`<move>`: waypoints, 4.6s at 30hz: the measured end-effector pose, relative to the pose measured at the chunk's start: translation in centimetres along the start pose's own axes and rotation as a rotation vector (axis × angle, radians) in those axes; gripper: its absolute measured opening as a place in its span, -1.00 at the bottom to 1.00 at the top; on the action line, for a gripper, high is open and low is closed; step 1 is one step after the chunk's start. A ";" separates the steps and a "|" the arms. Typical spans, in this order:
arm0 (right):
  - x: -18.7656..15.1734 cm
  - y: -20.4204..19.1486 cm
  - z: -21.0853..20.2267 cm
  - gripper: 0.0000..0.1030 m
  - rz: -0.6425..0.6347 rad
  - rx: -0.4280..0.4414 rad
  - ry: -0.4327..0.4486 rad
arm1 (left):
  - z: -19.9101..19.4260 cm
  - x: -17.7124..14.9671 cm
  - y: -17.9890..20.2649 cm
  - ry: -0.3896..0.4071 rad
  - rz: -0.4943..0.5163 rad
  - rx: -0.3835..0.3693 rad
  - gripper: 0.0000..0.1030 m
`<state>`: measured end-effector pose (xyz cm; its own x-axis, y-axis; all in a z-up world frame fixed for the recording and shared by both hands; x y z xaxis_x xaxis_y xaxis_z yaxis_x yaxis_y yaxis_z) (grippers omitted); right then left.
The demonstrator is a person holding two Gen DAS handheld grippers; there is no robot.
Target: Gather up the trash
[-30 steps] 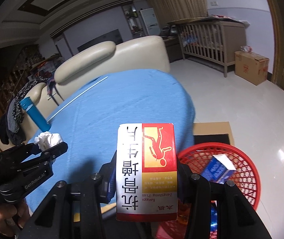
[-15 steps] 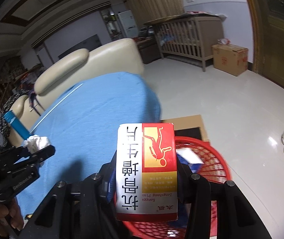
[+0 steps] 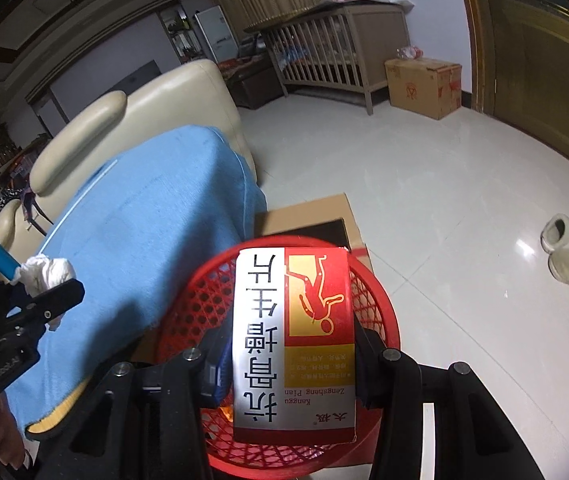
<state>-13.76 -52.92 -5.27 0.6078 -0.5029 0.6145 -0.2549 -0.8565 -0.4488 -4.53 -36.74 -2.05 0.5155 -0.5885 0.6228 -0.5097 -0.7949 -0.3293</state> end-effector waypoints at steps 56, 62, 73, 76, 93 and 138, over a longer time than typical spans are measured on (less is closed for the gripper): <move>3.9 1.8 -8.3 0.49 0.110 0.063 0.253 | 2.8 -0.9 8.7 -0.099 0.142 -0.083 -0.24; 4.1 1.5 -8.5 0.49 0.101 0.065 0.256 | 3.5 -0.8 9.0 -0.124 0.135 -0.092 -0.06; 4.7 -0.8 -9.0 0.49 0.052 0.041 0.254 | 2.6 -0.7 7.4 -0.095 0.101 -0.089 0.34; 4.7 -2.1 -8.9 0.49 0.023 0.029 0.247 | 2.1 -0.5 5.9 -0.082 0.065 -0.085 0.40; 2.5 -8.4 -5.6 0.68 -0.088 -0.059 0.173 | -3.2 -1.3 -5.3 0.091 -0.148 -0.055 0.60; -6.2 -14.6 -2.3 0.69 -0.175 -0.244 0.194 | -5.5 -7.3 -13.2 0.157 -0.259 0.025 0.94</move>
<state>-15.55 -37.56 -1.08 0.5100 -0.3392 0.7905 -0.3461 -0.9222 -0.1724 -5.35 -21.10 1.66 0.5125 -0.3375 0.7896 -0.3571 -0.9200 -0.1614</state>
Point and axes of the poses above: each gripper's, at about its wrist camera, not at the fingertips, and z roughly the way its jaws point, y to its right, x to its top, the point moved 3 cm from there along z, roughly the way its jaws point, and after that the axes turned 15 degrees about x, right-handed, at the moved point
